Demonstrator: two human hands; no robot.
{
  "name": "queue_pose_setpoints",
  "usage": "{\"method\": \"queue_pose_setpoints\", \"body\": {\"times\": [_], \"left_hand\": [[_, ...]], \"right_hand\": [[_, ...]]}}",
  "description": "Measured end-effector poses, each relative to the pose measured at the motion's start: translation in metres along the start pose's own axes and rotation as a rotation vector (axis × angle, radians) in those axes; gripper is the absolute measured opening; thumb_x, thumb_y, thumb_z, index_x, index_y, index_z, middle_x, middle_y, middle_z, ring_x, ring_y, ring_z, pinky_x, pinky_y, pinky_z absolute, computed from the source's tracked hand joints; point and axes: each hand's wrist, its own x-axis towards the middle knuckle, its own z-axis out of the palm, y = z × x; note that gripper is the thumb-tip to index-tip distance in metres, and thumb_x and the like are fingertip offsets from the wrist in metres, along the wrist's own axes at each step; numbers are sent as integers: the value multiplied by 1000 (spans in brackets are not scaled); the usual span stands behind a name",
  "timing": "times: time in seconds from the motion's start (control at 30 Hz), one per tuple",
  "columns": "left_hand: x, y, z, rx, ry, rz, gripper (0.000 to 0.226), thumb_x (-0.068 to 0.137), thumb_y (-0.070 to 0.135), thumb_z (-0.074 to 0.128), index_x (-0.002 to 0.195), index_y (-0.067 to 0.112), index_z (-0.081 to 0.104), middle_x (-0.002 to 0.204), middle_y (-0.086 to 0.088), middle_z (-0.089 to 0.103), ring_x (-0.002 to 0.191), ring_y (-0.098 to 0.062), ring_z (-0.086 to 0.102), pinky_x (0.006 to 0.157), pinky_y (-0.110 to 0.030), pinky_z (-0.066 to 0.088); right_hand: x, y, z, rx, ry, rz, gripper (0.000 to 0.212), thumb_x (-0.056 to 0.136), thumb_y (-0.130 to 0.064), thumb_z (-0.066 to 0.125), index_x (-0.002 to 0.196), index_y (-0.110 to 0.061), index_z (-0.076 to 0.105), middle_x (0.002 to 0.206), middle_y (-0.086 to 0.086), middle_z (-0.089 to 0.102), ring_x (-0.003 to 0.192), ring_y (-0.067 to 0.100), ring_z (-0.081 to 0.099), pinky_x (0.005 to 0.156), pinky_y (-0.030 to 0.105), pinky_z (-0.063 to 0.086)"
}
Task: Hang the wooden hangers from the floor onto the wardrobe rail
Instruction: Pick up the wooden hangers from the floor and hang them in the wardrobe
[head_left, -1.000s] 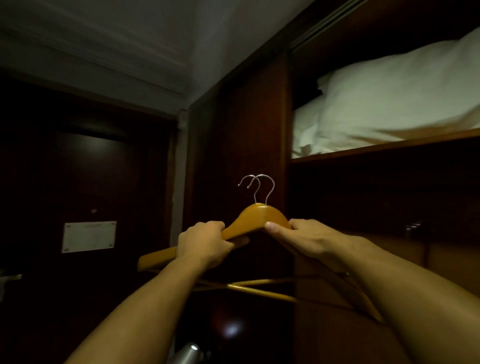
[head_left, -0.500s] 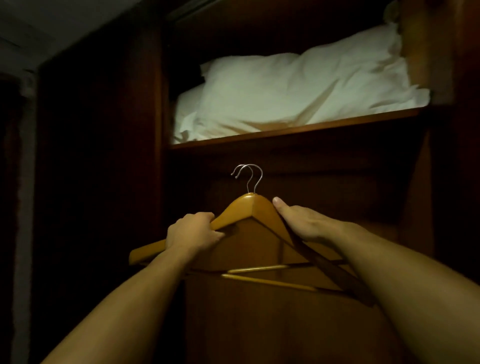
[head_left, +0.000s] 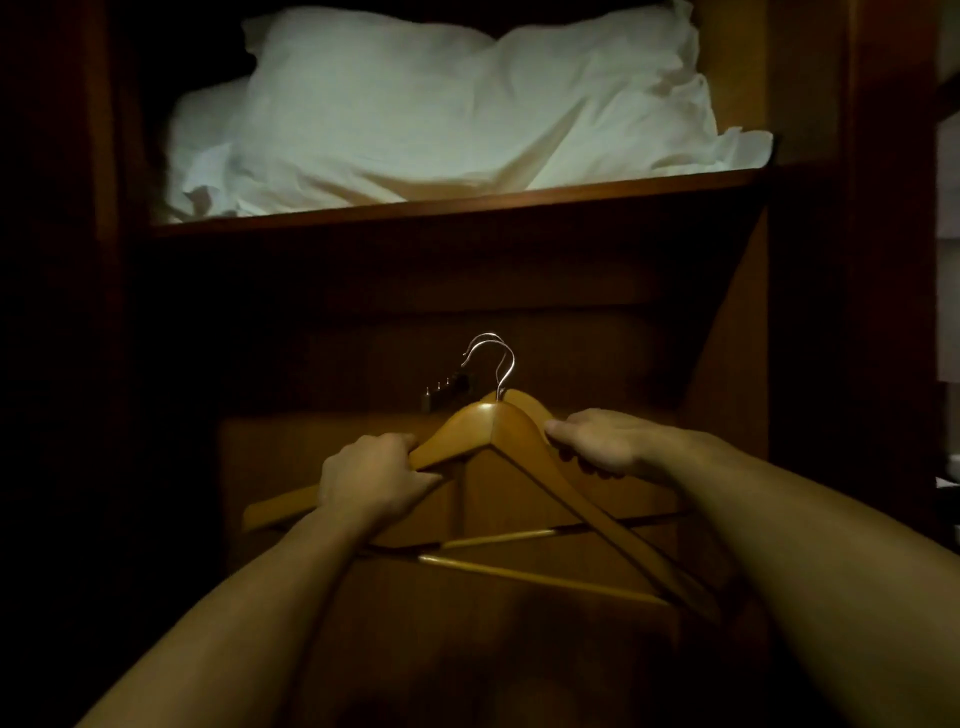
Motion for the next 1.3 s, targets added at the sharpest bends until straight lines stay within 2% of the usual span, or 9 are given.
{"method": "queue_pose_setpoints", "body": {"times": [0.17, 0.37, 0.6, 0.67, 0.8, 0.97, 1.1, 1.2, 1.3], "left_hand": [[26, -25, 30, -51, -36, 40, 51, 82, 80, 47, 87, 31, 62, 72, 11, 63, 66, -8, 61, 67, -32, 57], [50, -47, 48, -48, -69, 109, 50, 82, 78, 49, 89, 31, 63, 76, 11, 64, 69, -8, 61, 63, -28, 54], [80, -59, 83, -87, -95, 131, 51, 81, 78, 50, 91, 31, 66, 74, 11, 63, 70, -8, 61, 62, -27, 50], [91, -62, 95, -100, -110, 118, 53, 79, 80, 50, 91, 31, 65, 73, 10, 63, 70, -8, 62, 66, -29, 54], [113, -64, 114, -87, -116, 112, 53, 79, 81, 49, 91, 32, 65, 73, 11, 63, 70, -8, 62, 64, -28, 51], [139, -59, 135, -73, -105, 102, 53, 79, 81, 48, 87, 32, 65, 67, 11, 58, 69, -10, 62, 63, -28, 50], [161, -57, 150, -87, -118, 73, 60, 74, 86, 47, 92, 32, 67, 79, 8, 65, 78, -15, 65, 72, -31, 53], [174, -60, 160, -138, -147, 55, 56, 75, 84, 50, 85, 31, 64, 77, 9, 67, 72, -11, 64, 70, -29, 53], [183, -63, 169, -145, -133, 45, 55, 75, 85, 48, 88, 34, 63, 82, 8, 66, 77, -13, 64, 73, -30, 53]], "right_hand": [[24, -2, 11, -42, 20, 60, 49, 103, -54, 31, 98, -15, 60, 81, 1, 53, 70, 14, 47, 63, 28, 38], [49, -2, 29, -30, 68, 100, 44, 104, -50, 31, 92, -17, 57, 78, 0, 51, 65, 12, 44, 62, 28, 35], [92, 2, 31, -117, 170, 105, 58, 103, -54, 26, 131, -12, 54, 112, 3, 57, 99, 17, 54, 88, 33, 42], [108, 5, 31, -125, 166, 105, 59, 103, -55, 26, 134, -13, 52, 124, 5, 58, 109, 21, 55, 96, 36, 44], [140, 16, 27, -117, 156, 101, 61, 102, -57, 27, 137, -14, 52, 129, 6, 58, 110, 21, 54, 100, 40, 45], [183, 34, 21, -118, 141, 88, 59, 102, -57, 28, 129, -13, 55, 120, 5, 57, 104, 19, 51, 96, 39, 42], [215, 43, 24, -126, 99, 83, 44, 102, -55, 30, 100, -21, 58, 102, 0, 59, 97, 18, 55, 86, 34, 40], [236, 43, 29, -92, 50, 89, 47, 102, -55, 31, 113, -20, 58, 116, 4, 61, 106, 20, 56, 93, 37, 43], [255, 45, 36, -78, 17, 86, 55, 102, -56, 29, 128, -16, 57, 131, 6, 57, 119, 24, 54, 101, 40, 41]]}}
